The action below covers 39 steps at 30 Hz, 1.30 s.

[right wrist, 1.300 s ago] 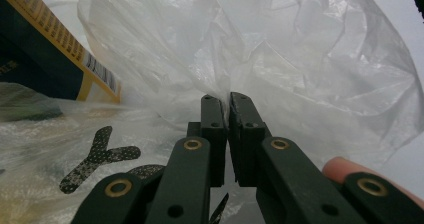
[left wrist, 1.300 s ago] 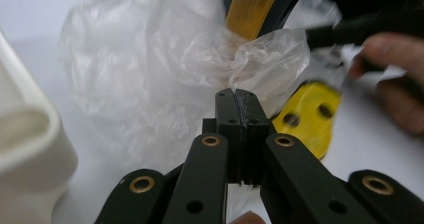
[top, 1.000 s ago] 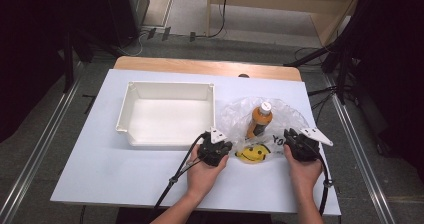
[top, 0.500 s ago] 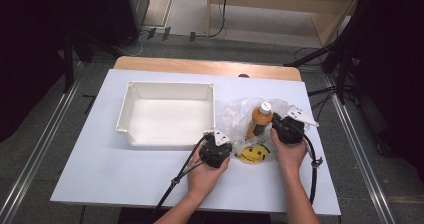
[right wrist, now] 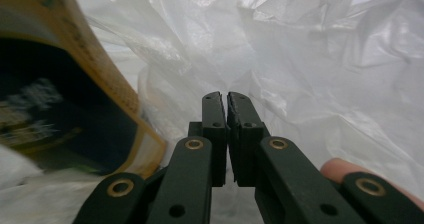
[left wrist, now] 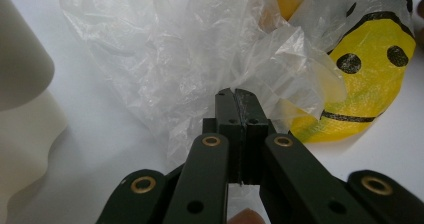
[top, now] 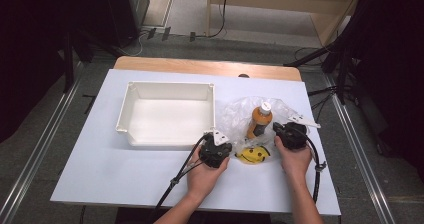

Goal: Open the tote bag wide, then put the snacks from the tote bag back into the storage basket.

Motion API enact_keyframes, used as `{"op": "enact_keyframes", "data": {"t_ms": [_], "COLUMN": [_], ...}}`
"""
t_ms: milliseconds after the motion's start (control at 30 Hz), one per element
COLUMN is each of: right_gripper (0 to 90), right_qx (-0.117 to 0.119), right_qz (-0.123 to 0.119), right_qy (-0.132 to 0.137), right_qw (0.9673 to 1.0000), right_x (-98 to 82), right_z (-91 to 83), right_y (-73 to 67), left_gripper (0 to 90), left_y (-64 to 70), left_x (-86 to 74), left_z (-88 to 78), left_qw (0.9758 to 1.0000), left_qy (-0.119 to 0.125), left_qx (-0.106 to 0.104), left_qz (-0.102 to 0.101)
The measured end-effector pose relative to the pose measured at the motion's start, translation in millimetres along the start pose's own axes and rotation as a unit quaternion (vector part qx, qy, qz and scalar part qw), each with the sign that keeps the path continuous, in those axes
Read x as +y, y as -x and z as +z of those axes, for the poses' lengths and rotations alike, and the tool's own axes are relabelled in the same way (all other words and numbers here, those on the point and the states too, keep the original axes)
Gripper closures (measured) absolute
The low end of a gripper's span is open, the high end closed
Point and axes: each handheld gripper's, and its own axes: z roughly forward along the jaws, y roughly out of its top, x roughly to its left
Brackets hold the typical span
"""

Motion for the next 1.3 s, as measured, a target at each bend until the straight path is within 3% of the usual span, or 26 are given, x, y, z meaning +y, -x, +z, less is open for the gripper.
{"op": "enact_keyframes", "data": {"t_ms": [167,267,367,467,633,800,1033,1133,1200,1300], "right_gripper": [82.6,78.4,61.8,46.5,31.8,27.5,25.8,25.9,26.1,25.5], "right_qx": [0.004,0.008,0.017,0.014,0.042,0.061,0.076,0.065,0.054,0.057], "right_qz": [0.006,0.01,0.006,-0.014,-0.008,-0.023,-0.036,-0.045,-0.039,-0.026], "right_qy": [0.07,0.095,0.116,0.15,0.159,0.158,0.154,0.147,0.149,0.147], "right_qw": [0.9975,0.9954,0.9931,0.9885,0.9863,0.9853,0.9845,0.986,0.9865,0.9871], "right_x": [6.6,11.5,12.8,9.9,8.7,10.2,10.0,10.9,11.8,12.6], "right_z": [-24.1,-34.1,-42.5,-54.0,-64.4,-67.1,-56.1,-49.3,-44.7,-38.9], "right_y": [2.1,-0.4,-4.4,-9.2,-14.8,-29.4,-46.8,-53.4,-54.7,-55.6], "left_gripper": [90.0,90.0,90.0,90.0,90.0,90.0,90.0,90.0,90.0,90.0], "left_y": [1.7,1.3,-0.2,-0.5,-1.0,-0.8,-0.6,-0.6,0.1,0.2], "left_x": [-0.5,-0.7,-0.8,-0.9,-0.9,-0.9,-1.0,-1.0,-1.0,-0.7], "left_z": [-0.7,-1.3,-1.6,-2.2,-2.4,-2.1,-2.2,-2.5,-2.0,-1.6], "left_qw": [1.0,0.9999,0.9999,0.9999,0.9999,0.9999,0.9999,0.9999,0.9999,0.9999], "left_qy": [0.007,0.008,0.011,0.012,0.012,0.011,0.014,0.014,0.015,0.013], "left_qx": [-0.001,-0.002,-0.004,-0.006,-0.007,-0.006,-0.005,-0.006,-0.004,-0.003], "left_qz": [0.007,0.007,0.002,-0.001,-0.003,-0.001,-0.003,-0.002,0.001,0.002]}}
